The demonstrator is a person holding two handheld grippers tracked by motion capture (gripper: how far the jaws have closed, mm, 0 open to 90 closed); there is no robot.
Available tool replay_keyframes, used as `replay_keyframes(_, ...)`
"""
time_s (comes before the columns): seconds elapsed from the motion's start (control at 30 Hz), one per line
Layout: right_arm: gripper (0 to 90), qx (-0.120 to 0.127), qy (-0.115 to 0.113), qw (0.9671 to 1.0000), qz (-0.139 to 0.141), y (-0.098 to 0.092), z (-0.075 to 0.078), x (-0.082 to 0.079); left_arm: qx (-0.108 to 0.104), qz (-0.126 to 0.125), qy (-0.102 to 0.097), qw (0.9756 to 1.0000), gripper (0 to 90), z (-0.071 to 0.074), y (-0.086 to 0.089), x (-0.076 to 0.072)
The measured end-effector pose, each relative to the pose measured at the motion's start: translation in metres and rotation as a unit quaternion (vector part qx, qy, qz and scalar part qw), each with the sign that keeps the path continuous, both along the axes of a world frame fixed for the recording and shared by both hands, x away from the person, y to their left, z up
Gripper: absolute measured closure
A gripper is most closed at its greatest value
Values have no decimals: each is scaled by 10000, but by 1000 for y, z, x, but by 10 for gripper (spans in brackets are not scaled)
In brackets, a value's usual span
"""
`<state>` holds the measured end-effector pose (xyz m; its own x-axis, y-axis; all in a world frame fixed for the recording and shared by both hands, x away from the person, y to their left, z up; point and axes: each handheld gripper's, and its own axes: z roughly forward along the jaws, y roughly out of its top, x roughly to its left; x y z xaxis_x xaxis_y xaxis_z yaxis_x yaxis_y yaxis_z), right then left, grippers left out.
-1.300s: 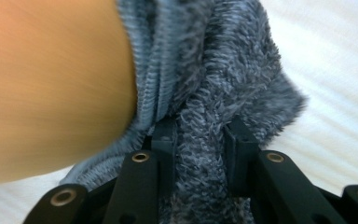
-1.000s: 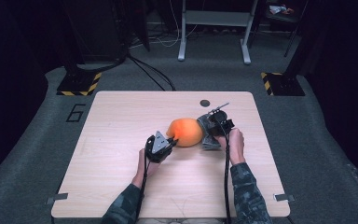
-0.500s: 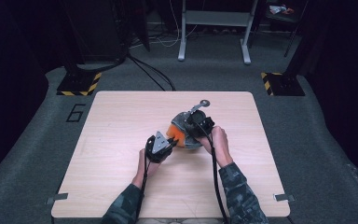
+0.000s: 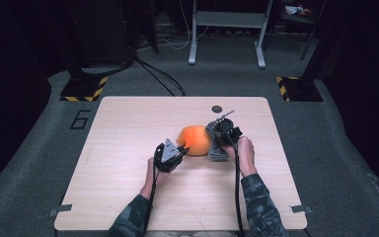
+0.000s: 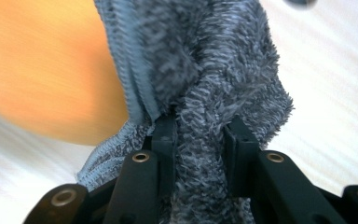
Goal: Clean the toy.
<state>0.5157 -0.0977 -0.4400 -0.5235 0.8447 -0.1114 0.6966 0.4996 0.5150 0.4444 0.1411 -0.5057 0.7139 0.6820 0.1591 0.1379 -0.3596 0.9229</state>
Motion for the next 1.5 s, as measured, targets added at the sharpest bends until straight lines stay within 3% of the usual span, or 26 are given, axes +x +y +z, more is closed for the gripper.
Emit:
replay_keyframes(0.2, 697, -32, 331, 9993, -189, -10, -26, 12, -29, 15, 9, 10000, 826, 0, 0, 0)
replay_keyframes(0.27, 695, -15, 615, 9978, -229, -13, -42, 18, -48, 23, 16, 10000, 825, -1, 0, 0)
replay_keyframes(0.3, 695, 65, 651, 9975, -275, -13, -45, 18, -54, 30, 18, 10000, 825, -1, 0, 0)
replay_keyframes(0.43, 696, 80, 610, 9976, -321, -16, -40, 16, -73, 38, 40, 10000, 825, 0, 1, 0)
replay_keyframes(0.5, 697, 45, 338, 9991, -251, -18, -23, 9, -70, 47, 30, 10000, 825, 0, 2, 0)
replay_keyframes(0.53, 697, 45, 338, 9991, -251, -18, -23, 9, -79, 50, 35, 9999, 825, 0, 1, 0)
replay_keyframes(0.57, 697, 72, 139, 9996, -218, -17, -10, 2, -80, 52, 32, 9999, 824, 0, 1, 0)
replay_keyframes(0.63, 697, 90, 76, 9998, -184, -15, -4, -2, -64, 60, 4, 10000, 824, 0, 2, 1)
replay_keyframes(0.67, 697, 175, -115, 9997, -135, -10, 8, -10, -86, 78, -3, 9999, 823, 0, 2, 1)
replay_keyframes(0.8, 698, 244, -391, 9986, 251, 3, 25, -21, -87, 94, -22, 9999, 820, 0, 2, 1)
replay_keyframes(0.87, 698, 152, -376, 9983, 428, 13, 24, -22, -123, 112, -23, 9999, 810, 0, 2, 1)
replay_keyframes(0.93, 699, 45, -315, 9988, 363, 18, 17, -18, -108, 145, -58, 9998, 747, 0, 4, 1)
replay_keyframes(1.03, 700, 117, -230, 9993, 263, 16, 9, -10, -134, 247, -37, 9996, 595, 0, 4, 1)
replay_keyframes(1.07, 700, 144, -239, 9994, 206, 14, 8, -8, -35, 321, -7, 9995, 563, 0, 3, 2)
replay_keyframes(1.2, 700, 161, -245, 9993, 236, 9, 7, -5, 26, 439, 31, 9990, 483, -2, -1, 7)
replay_keyframes(1.3, 700, 167, -206, 9994, 240, 11, 7, -6, 65, 426, 75, 9990, 502, -5, -6, 12)
replay_keyframes(1.5, 699, 207, -213, 9994, 197, 10, 8, -7, 125, 486, 12, 9987, 735, -5, -9, 12)
